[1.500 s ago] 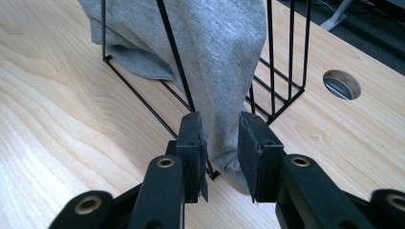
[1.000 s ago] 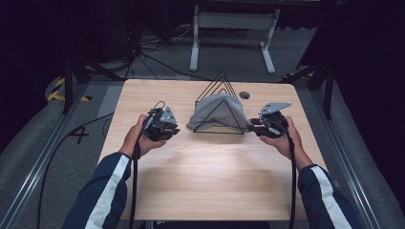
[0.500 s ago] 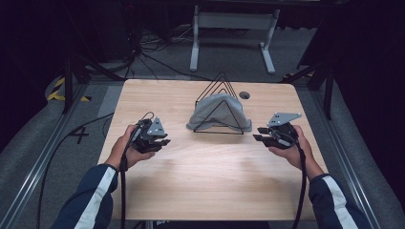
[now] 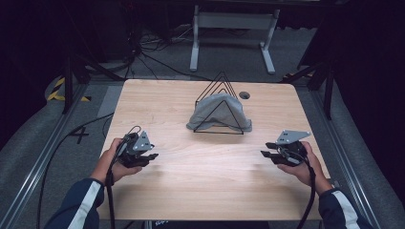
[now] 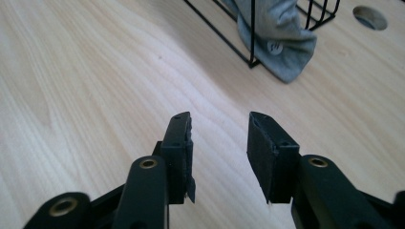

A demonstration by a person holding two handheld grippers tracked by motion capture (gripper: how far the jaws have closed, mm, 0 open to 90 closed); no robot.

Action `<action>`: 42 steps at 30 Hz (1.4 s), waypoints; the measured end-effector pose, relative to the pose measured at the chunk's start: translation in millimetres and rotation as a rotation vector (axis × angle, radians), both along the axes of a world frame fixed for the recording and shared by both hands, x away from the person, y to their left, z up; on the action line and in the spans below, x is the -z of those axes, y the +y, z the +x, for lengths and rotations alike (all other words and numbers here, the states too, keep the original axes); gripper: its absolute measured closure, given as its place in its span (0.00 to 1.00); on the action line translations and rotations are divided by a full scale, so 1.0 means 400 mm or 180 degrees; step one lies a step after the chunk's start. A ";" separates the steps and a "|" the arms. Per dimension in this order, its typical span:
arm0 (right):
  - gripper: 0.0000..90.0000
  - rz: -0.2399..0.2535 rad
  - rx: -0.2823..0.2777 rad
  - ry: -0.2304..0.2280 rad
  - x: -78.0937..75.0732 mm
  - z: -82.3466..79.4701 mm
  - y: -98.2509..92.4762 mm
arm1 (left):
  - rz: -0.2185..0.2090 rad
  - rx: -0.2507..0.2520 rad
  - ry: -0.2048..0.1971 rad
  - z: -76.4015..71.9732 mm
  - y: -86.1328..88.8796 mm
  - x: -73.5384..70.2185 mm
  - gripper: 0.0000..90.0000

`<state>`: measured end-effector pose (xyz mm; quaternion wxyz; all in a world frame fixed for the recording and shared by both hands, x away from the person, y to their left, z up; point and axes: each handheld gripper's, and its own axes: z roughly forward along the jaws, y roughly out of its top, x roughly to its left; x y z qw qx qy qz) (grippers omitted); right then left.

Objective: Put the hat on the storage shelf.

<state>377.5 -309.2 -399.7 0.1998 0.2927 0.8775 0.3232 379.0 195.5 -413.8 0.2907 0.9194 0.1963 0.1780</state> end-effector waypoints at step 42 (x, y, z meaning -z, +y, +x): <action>0.29 0.0478 0.0690 0.0099 0.170 -0.131 -0.176 | -0.0779 -0.0659 0.0324 -0.127 0.162 0.173 0.22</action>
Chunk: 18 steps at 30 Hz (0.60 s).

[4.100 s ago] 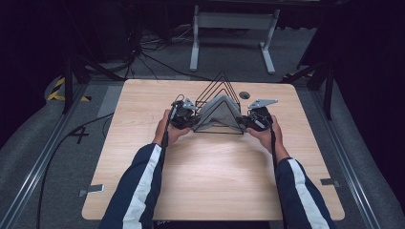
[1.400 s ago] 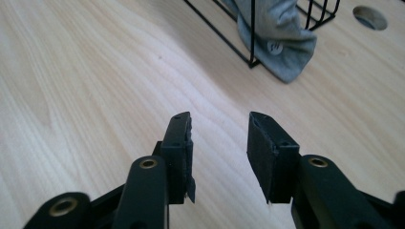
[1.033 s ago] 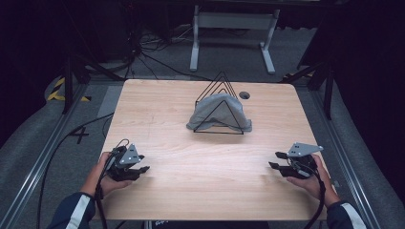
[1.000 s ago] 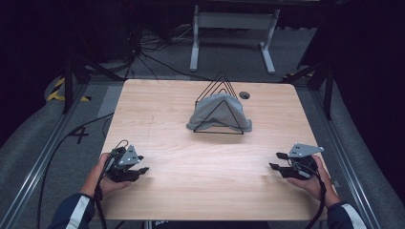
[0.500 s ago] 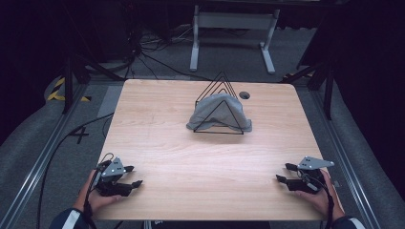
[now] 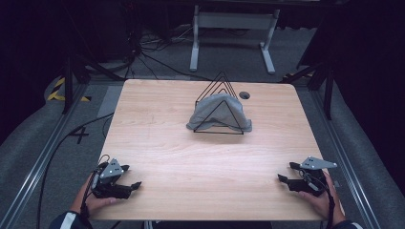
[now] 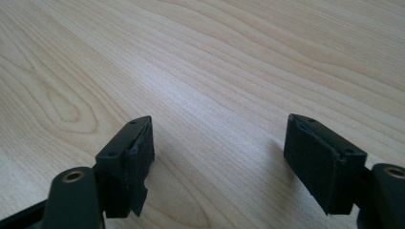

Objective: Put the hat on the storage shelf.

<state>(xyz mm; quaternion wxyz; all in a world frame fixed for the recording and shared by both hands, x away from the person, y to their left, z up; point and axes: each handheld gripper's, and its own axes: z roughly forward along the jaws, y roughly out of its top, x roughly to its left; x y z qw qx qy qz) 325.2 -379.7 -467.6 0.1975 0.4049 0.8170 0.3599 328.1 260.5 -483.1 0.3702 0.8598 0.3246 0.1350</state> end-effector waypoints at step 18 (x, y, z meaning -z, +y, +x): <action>0.28 0.0004 0.0056 0.0003 0.000 0.000 -0.001 | 0.0000 -0.0037 0.0028 0.001 -0.001 0.001 0.18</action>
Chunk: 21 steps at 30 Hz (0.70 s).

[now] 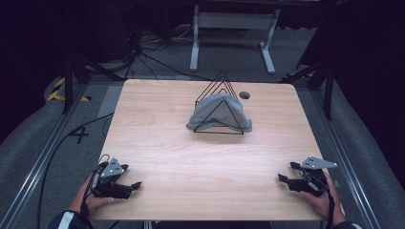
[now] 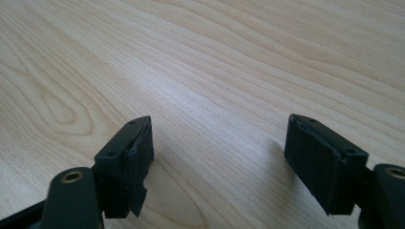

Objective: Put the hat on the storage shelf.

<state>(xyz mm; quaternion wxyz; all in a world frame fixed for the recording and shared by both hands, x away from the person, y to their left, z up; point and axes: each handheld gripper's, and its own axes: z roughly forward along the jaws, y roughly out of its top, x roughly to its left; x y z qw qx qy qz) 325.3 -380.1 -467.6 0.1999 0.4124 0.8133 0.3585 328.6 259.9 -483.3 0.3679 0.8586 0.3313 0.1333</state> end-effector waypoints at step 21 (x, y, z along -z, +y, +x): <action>0.28 0.0002 0.0002 0.0001 0.000 0.000 0.000 | 0.0000 0.0003 0.0014 0.001 -0.001 0.000 0.18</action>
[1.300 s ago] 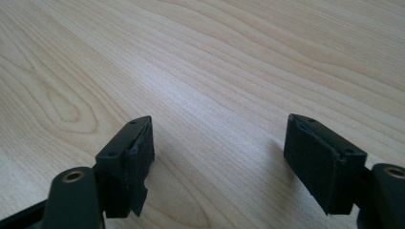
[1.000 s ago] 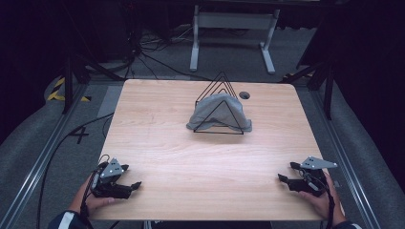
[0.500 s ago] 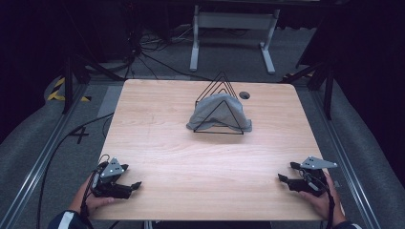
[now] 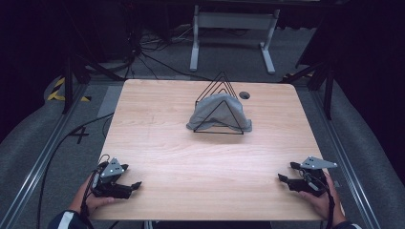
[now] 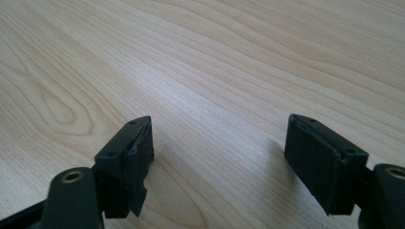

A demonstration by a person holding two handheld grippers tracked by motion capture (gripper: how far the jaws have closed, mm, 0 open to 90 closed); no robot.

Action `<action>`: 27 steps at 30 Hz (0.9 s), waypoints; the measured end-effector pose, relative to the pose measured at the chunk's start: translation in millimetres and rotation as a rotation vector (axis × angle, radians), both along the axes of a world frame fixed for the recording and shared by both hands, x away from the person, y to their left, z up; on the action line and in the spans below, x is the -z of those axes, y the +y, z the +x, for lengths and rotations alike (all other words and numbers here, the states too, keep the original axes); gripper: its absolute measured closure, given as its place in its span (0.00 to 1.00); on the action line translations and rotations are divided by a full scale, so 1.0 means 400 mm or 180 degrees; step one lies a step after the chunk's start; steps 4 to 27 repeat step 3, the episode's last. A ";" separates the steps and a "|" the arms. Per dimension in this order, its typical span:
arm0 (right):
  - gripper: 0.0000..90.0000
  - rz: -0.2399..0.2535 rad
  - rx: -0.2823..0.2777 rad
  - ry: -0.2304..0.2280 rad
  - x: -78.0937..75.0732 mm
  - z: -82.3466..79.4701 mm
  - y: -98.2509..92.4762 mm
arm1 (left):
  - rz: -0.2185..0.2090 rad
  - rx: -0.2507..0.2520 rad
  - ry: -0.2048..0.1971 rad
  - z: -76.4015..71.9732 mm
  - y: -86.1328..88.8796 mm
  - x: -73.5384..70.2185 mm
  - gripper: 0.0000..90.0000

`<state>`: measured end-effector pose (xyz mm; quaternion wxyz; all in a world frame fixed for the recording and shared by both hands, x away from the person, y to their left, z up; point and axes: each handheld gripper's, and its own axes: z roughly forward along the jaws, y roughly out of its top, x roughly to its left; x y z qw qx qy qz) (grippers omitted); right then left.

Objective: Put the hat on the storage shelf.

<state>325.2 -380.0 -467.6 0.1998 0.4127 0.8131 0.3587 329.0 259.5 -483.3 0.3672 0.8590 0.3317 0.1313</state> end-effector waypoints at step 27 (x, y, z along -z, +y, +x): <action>0.29 0.0005 0.0001 0.0002 0.000 0.000 0.000 | 0.0019 0.0001 0.0006 0.001 0.000 -0.001 0.17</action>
